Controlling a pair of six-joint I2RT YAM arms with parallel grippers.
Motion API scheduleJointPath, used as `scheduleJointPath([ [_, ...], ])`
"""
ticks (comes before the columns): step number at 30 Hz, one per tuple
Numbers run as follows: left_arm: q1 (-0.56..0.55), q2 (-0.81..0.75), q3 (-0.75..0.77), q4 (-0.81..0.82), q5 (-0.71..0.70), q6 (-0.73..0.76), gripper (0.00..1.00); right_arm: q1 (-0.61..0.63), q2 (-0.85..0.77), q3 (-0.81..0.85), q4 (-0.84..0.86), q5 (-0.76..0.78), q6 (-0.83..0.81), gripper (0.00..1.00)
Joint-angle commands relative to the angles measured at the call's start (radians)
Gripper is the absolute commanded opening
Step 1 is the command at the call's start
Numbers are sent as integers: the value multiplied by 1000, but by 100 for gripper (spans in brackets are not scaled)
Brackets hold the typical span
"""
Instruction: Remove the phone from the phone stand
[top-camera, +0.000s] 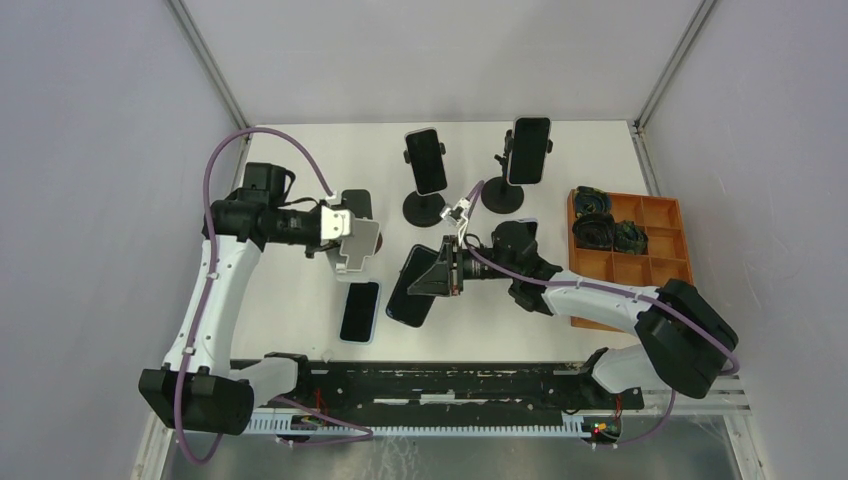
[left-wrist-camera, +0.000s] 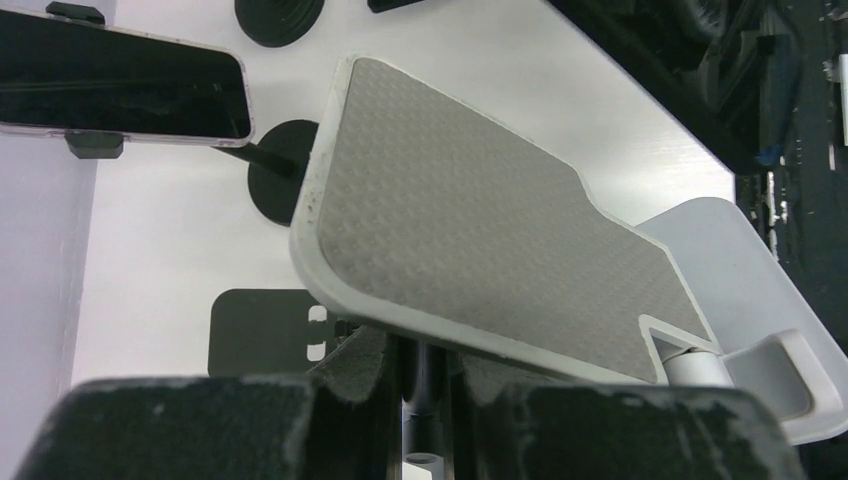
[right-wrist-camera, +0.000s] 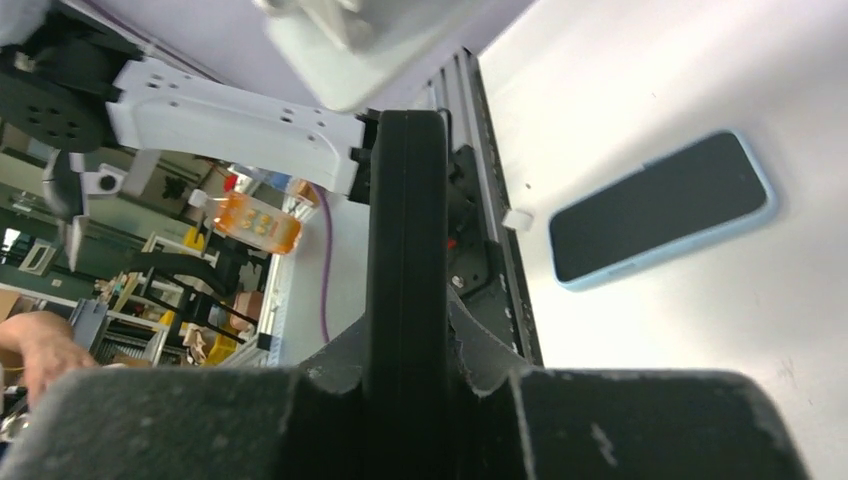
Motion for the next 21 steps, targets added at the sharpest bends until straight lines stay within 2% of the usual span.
scheduleJointPath([
  [1,-1,-2,89,-120,102,107,2,-1,21,47,-126,36,-107,3],
  [5,-3,-9,118,-309,185,337,2,23,139,61,-189,92,-147,7],
  [11,-3,-63,92,-311,196,380,2,50,338,130,-192,109,-162,7],
  [16,-4,-94,82,-312,195,380,2,54,432,191,-213,112,-177,8],
  [19,-4,-105,83,-312,218,380,2,58,466,215,-234,123,-184,20],
  [21,-3,-110,83,-312,243,380,2,62,480,223,-257,145,-190,39],
])
